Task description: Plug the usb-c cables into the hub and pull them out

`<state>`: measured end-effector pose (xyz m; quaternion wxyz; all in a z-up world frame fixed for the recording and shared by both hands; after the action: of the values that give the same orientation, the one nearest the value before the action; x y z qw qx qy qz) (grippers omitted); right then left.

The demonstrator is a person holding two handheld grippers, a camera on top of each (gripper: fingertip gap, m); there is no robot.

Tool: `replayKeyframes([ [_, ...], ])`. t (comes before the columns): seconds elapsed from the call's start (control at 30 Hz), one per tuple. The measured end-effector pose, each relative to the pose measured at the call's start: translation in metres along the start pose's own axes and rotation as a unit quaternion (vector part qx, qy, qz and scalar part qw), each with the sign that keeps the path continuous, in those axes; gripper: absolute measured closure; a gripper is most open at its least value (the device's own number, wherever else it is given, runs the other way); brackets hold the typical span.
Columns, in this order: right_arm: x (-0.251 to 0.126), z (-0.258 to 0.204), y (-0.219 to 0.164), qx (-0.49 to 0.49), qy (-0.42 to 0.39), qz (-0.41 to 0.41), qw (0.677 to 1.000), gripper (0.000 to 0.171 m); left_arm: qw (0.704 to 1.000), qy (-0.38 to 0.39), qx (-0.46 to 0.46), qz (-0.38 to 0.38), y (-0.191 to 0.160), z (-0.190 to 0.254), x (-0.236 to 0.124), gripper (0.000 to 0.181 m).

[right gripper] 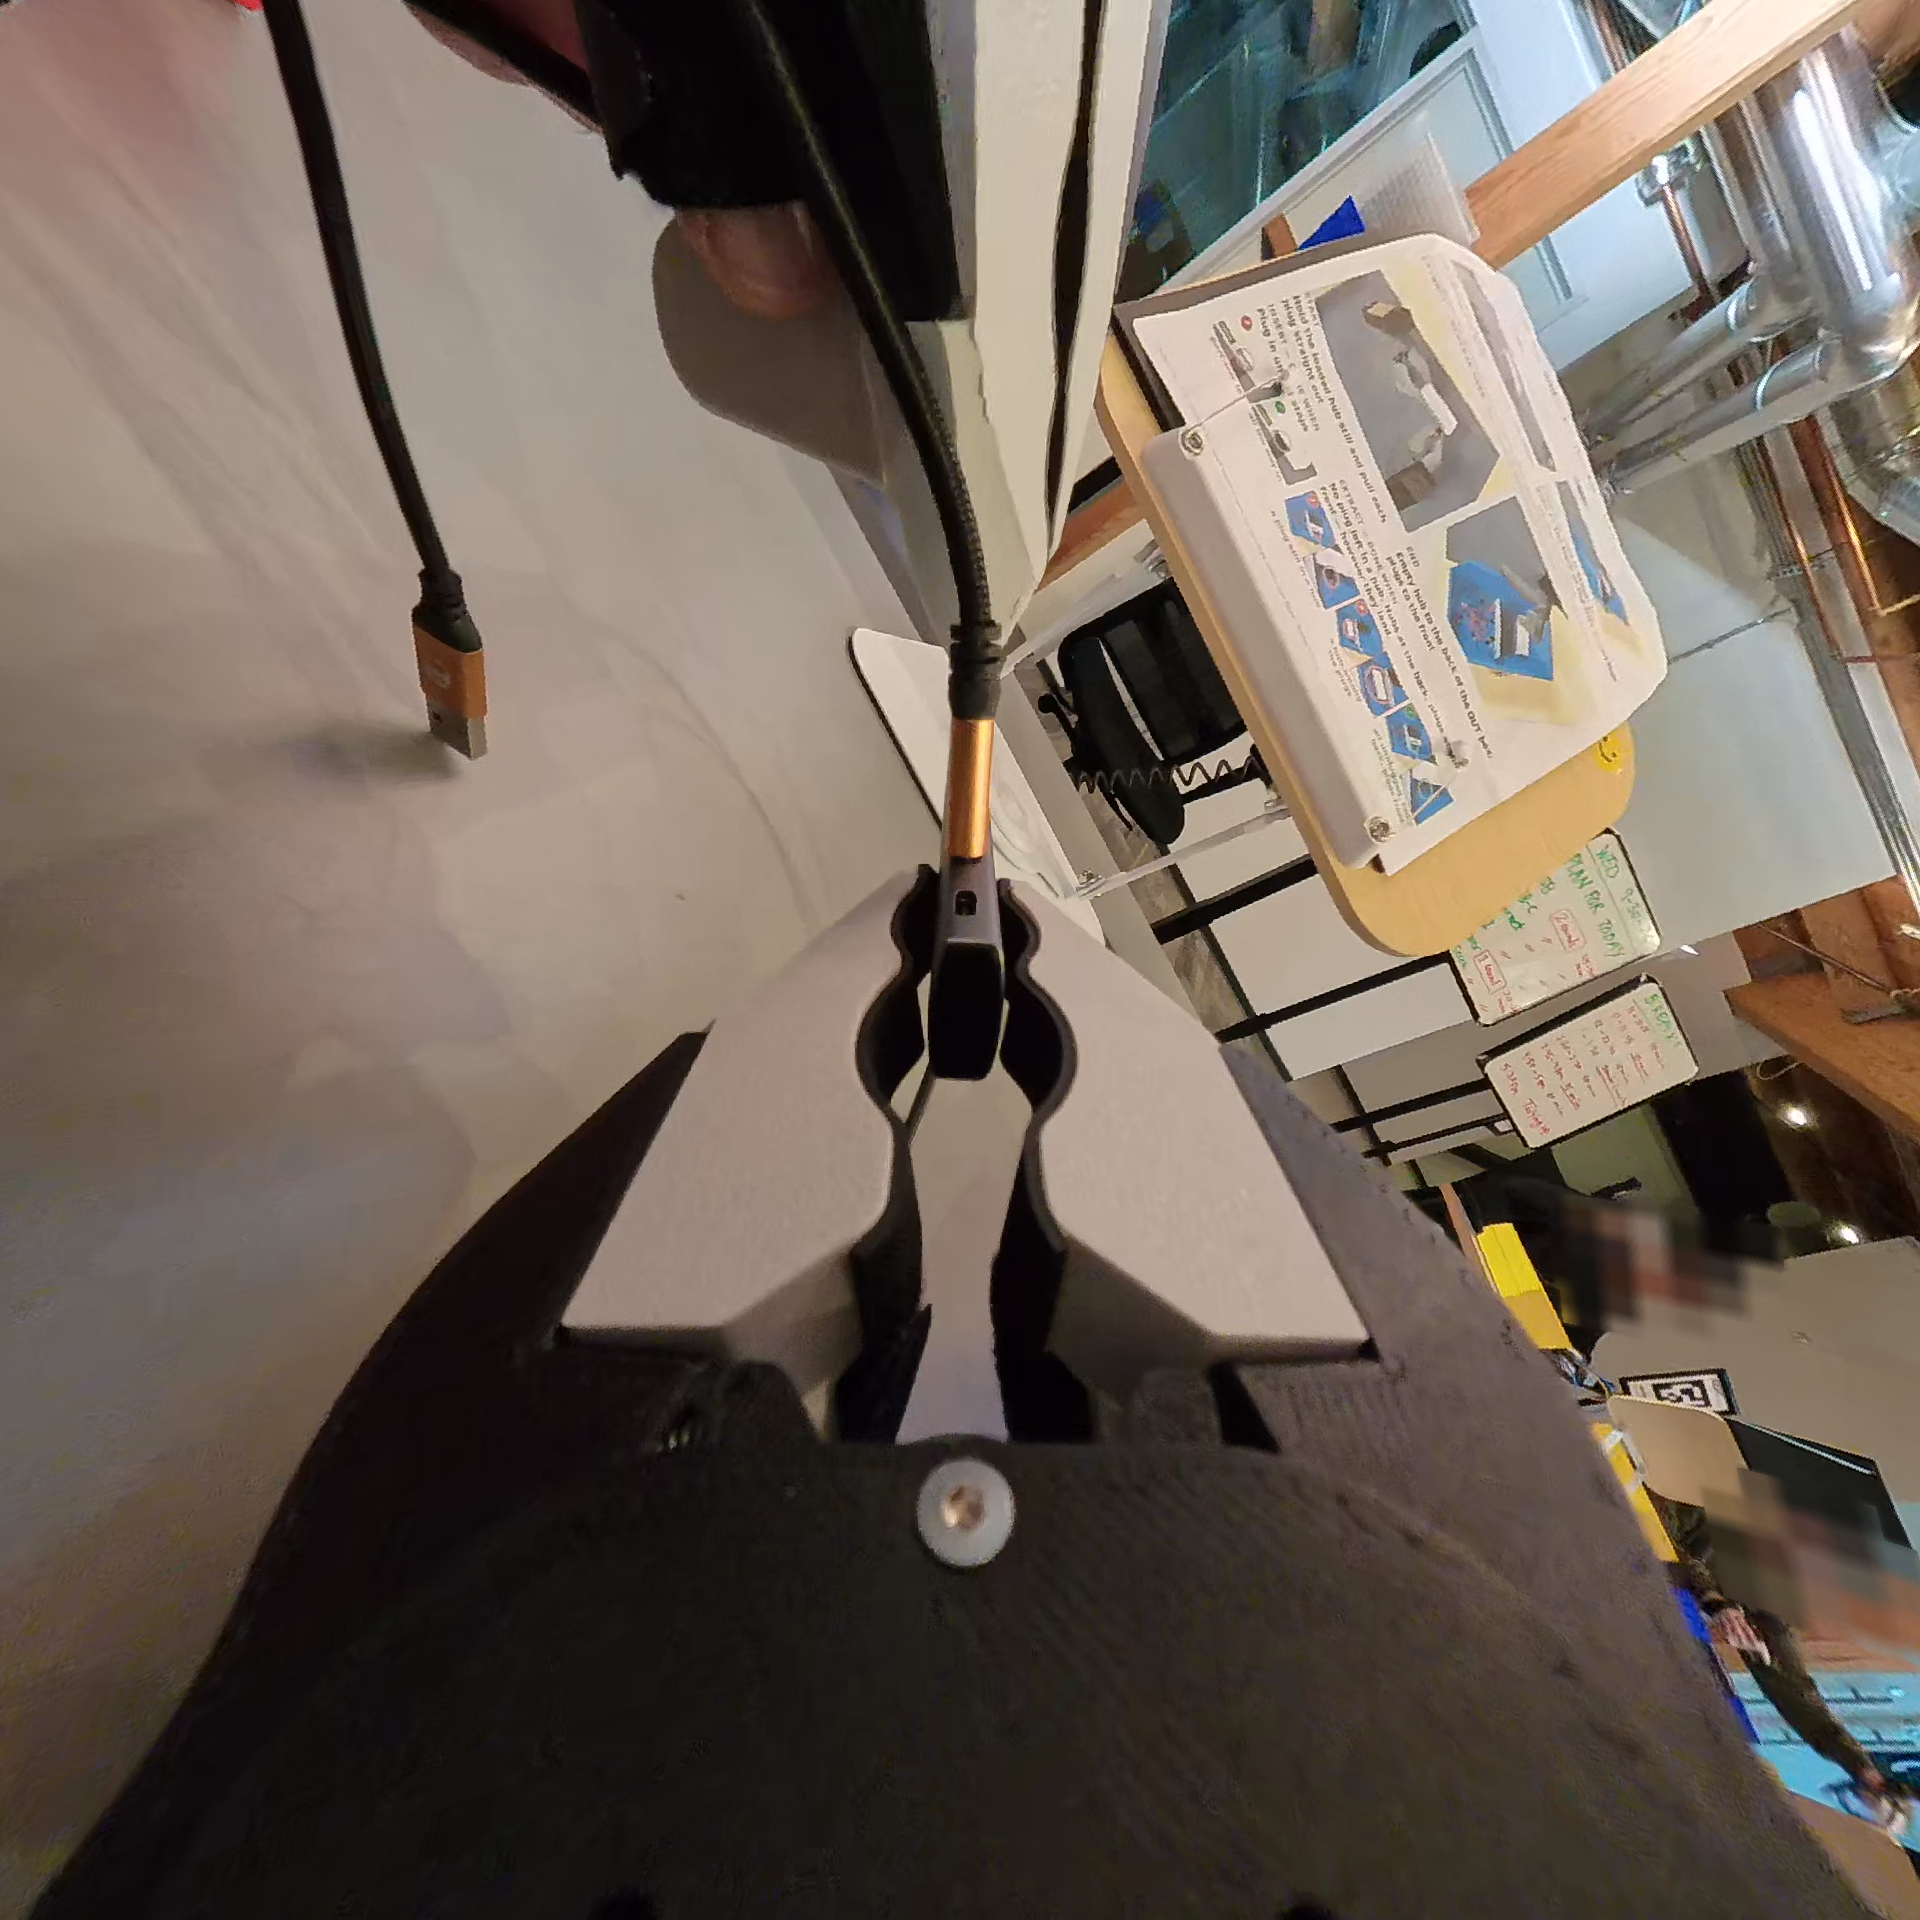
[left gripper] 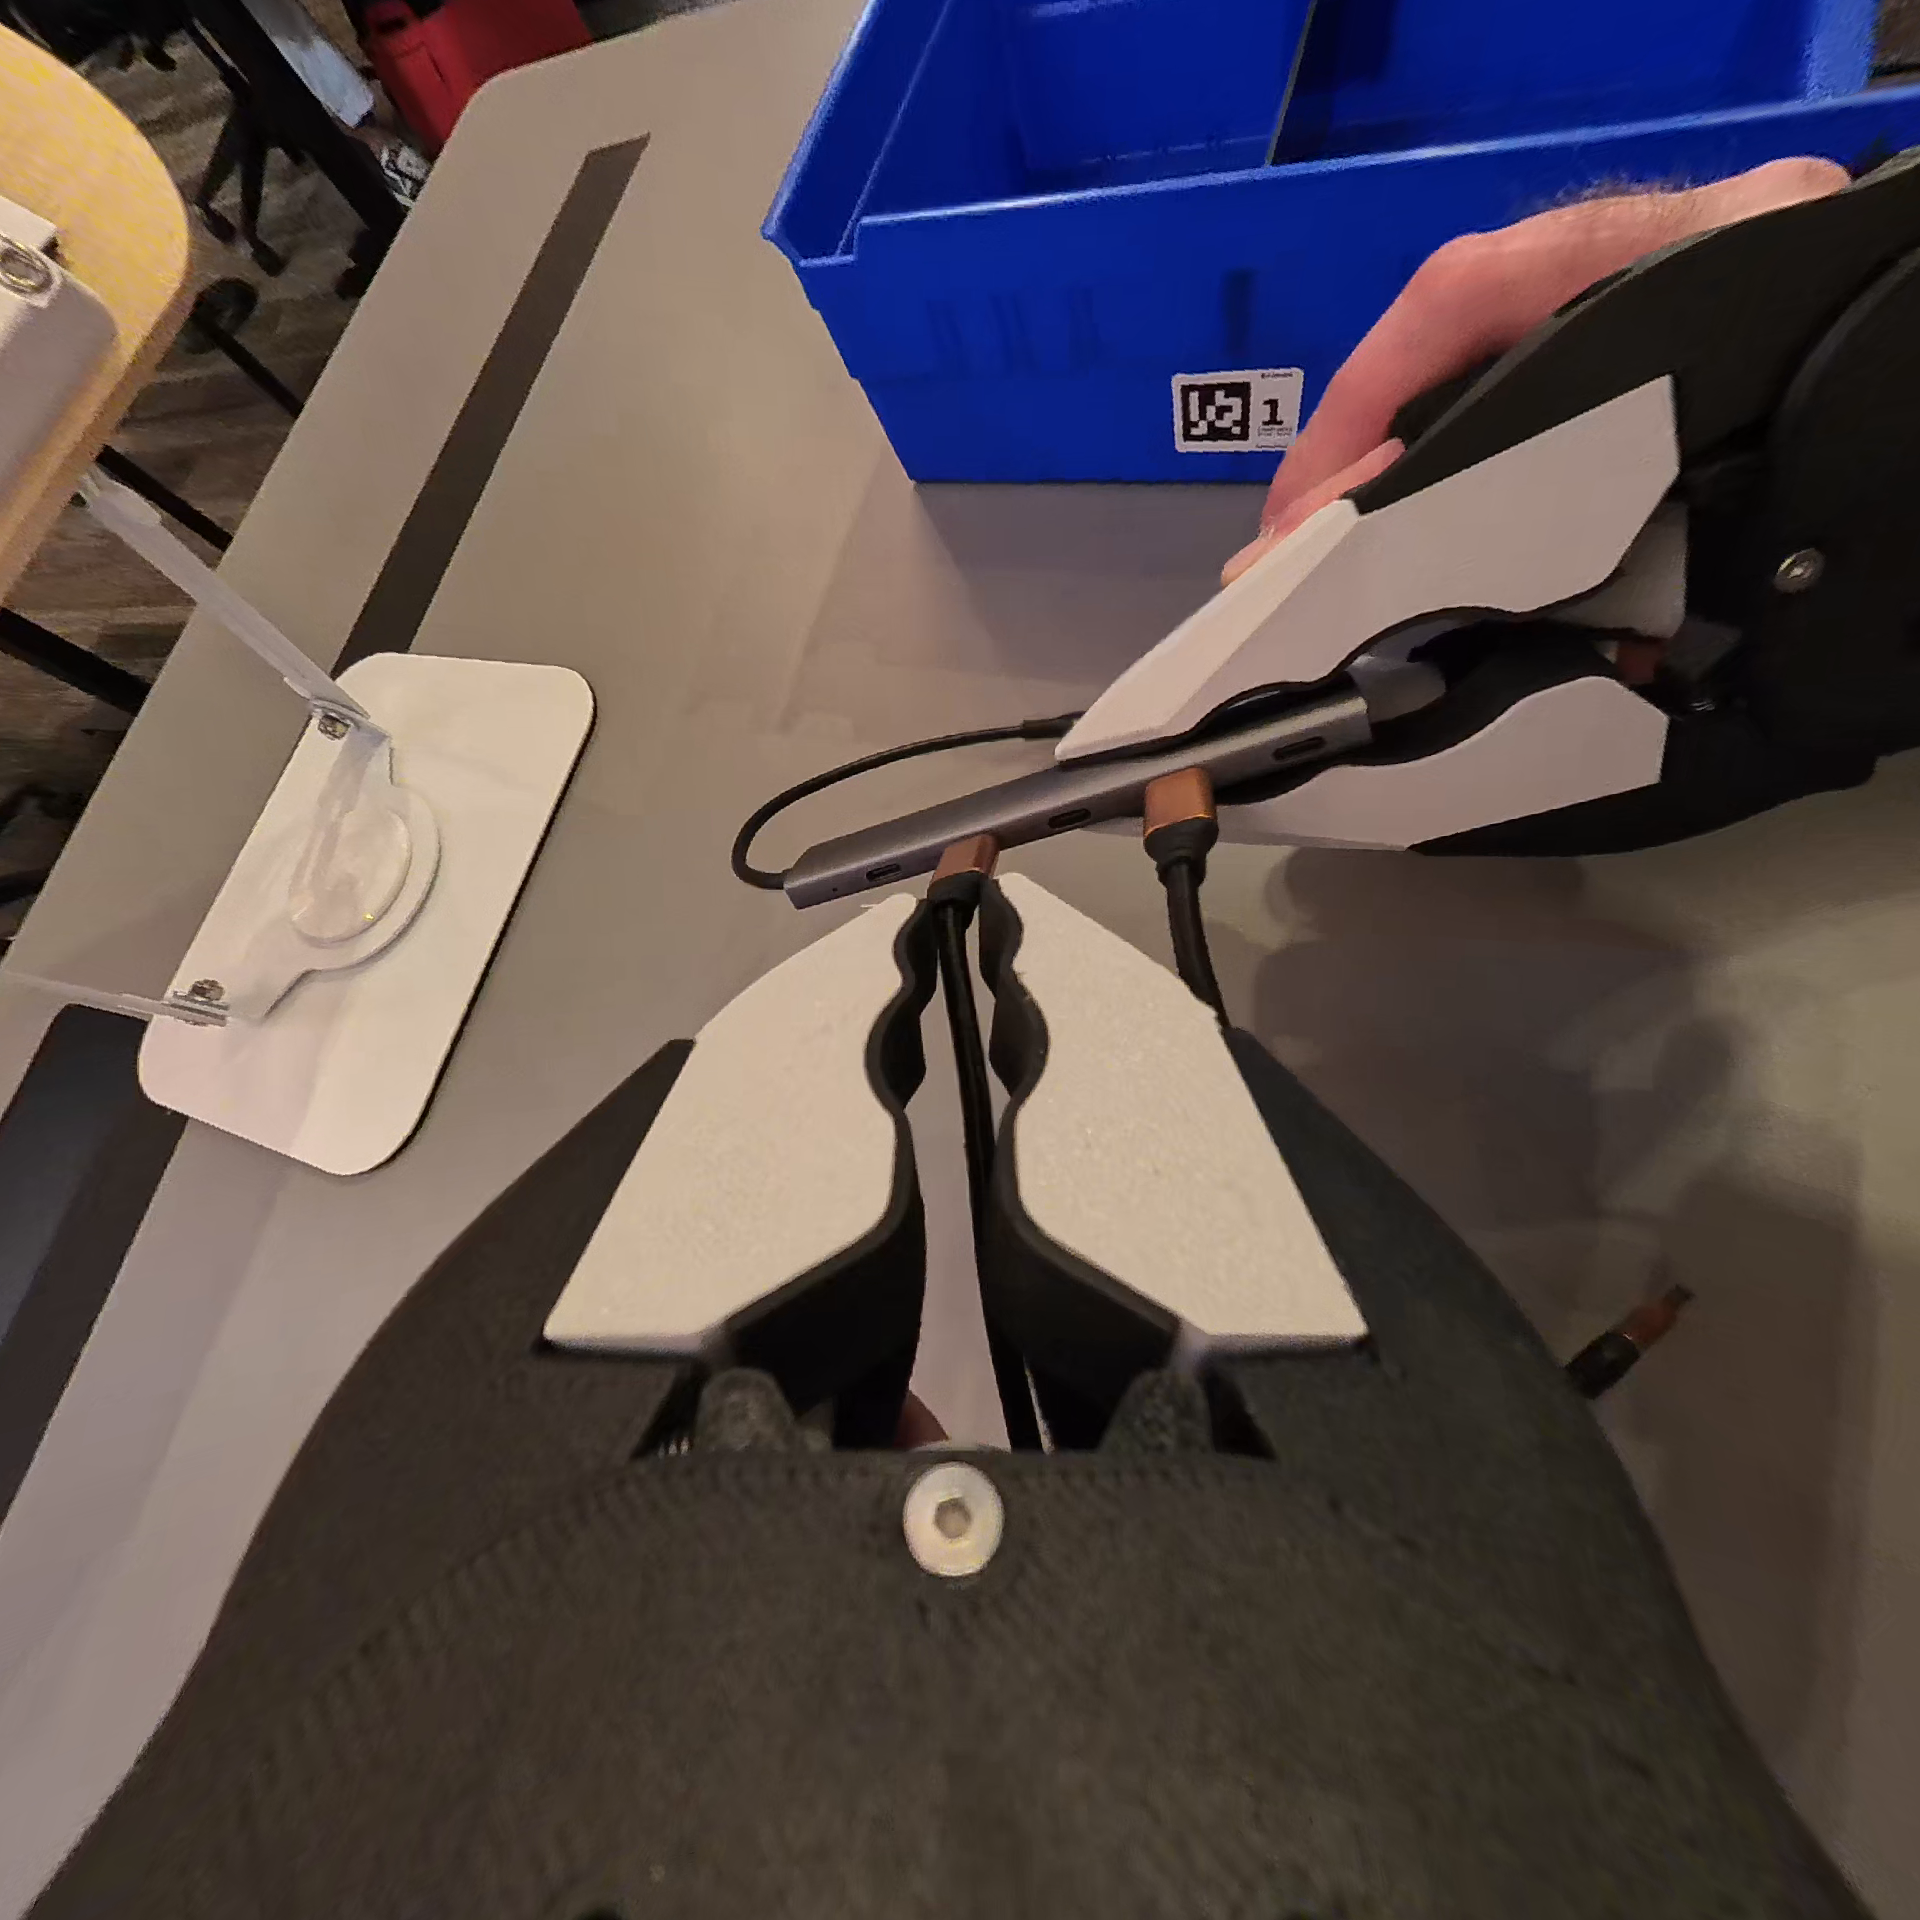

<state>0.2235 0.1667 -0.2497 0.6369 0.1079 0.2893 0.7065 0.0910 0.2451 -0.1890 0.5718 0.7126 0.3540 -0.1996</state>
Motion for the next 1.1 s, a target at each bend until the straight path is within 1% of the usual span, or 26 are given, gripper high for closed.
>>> replayKeyframes([
  [0.13, -0.002, 0.000, 0.002, 0.000, -0.001, 0.003, 1.000, 0.165, 1.000, 0.016, 0.001, 0.005, -0.001, 0.003, -0.002, 0.174],
  [0.23, -0.005, 0.000, 0.004, -0.003, -0.003, 0.014, 1.000, 0.165, 1.000, -0.013, -0.019, 0.013, -0.004, -0.001, -0.003, 0.174],
  [0.33, -0.008, 0.004, 0.008, 0.005, -0.005, 0.026, 1.000, 0.165, 0.998, -0.041, -0.037, 0.040, -0.006, -0.008, -0.007, 0.173],
  [0.47, -0.009, 0.008, 0.011, 0.008, -0.001, 0.037, 0.999, 0.165, 0.996, -0.060, -0.039, 0.061, -0.007, -0.012, -0.011, 0.173],
  [0.67, -0.010, 0.013, 0.013, 0.008, -0.009, 0.040, 0.999, 0.165, 0.995, -0.055, -0.035, 0.078, -0.006, -0.010, -0.017, 0.174],
  [0.73, -0.012, 0.014, 0.013, 0.005, -0.013, 0.047, 0.999, 0.165, 0.993, -0.067, -0.046, 0.089, -0.006, -0.011, -0.018, 0.174],
  [0.9, -0.014, 0.021, 0.013, 0.026, 0.003, 0.073, 0.997, 0.165, 0.990, -0.092, -0.032, 0.103, -0.004, -0.015, -0.023, 0.175],
  [1.1, -0.013, 0.026, 0.016, 0.025, -0.008, 0.072, 0.997, 0.165, 0.990, -0.085, -0.029, 0.111, 0.001, -0.017, -0.028, 0.175],
])
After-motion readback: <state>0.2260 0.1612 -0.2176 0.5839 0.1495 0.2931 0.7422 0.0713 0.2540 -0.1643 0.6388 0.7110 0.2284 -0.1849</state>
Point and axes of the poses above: each gripper's, where its closed fingertips meet, x out along the fingers, y out of its top, z = x × y across the jaws, the point moved 10 cm from there along -x, back along the fingers, and after that the axes turned 8 degrees about -z, right-handed, at the moved point
